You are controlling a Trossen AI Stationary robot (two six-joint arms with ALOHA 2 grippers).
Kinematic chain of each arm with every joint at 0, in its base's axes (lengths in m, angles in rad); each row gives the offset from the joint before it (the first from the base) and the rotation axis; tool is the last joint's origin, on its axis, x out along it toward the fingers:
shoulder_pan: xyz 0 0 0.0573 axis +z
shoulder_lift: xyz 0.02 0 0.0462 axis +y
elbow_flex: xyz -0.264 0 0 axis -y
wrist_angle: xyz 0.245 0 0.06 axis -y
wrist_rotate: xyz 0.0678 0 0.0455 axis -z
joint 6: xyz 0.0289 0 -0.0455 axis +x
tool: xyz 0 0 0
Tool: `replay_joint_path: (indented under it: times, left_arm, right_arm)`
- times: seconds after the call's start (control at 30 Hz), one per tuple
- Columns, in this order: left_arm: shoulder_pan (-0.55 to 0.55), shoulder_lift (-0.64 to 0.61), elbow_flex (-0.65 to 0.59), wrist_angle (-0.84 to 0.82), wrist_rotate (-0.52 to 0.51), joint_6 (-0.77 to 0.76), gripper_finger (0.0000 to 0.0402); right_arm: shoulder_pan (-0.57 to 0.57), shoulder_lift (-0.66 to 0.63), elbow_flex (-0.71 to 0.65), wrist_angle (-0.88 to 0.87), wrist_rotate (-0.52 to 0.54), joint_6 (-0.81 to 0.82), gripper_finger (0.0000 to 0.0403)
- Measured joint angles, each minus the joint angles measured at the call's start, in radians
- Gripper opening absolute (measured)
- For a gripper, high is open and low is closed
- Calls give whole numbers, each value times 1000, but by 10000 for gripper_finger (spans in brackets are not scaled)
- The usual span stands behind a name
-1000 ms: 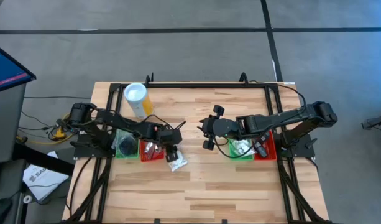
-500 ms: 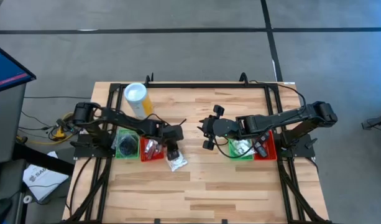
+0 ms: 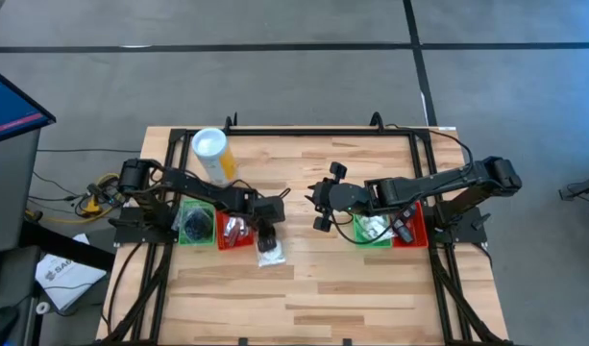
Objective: Pick & Place Travel size toiletries
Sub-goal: Put the white cotton pack into the right green bin
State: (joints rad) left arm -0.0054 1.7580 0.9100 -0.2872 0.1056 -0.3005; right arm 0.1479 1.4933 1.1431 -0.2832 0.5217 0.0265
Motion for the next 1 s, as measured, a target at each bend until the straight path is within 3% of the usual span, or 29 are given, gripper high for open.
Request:
replay_joint_path:
  times: [0.13,0.2,0.5,0.8,1.0]
  left_arm:
    - [1,0,0,-1,-2,8,28]
    - [1,0,0,-2,-1,9,10]
    - [0,-13,-1,-1,-2,6,0]
    - [-3,-143,1,-7,-15,25,0]
    - [-14,-113,2,9,-28,76,6]
  right_arm:
    - [-1,0,0,0,0,0,103]
    - [0,0,0,0,0,-5,103]
    - [-14,0,0,0,0,-7,103]
    - [-20,0,0,0,0,-8,103]
    - [-20,0,0,0,0,-8,103]
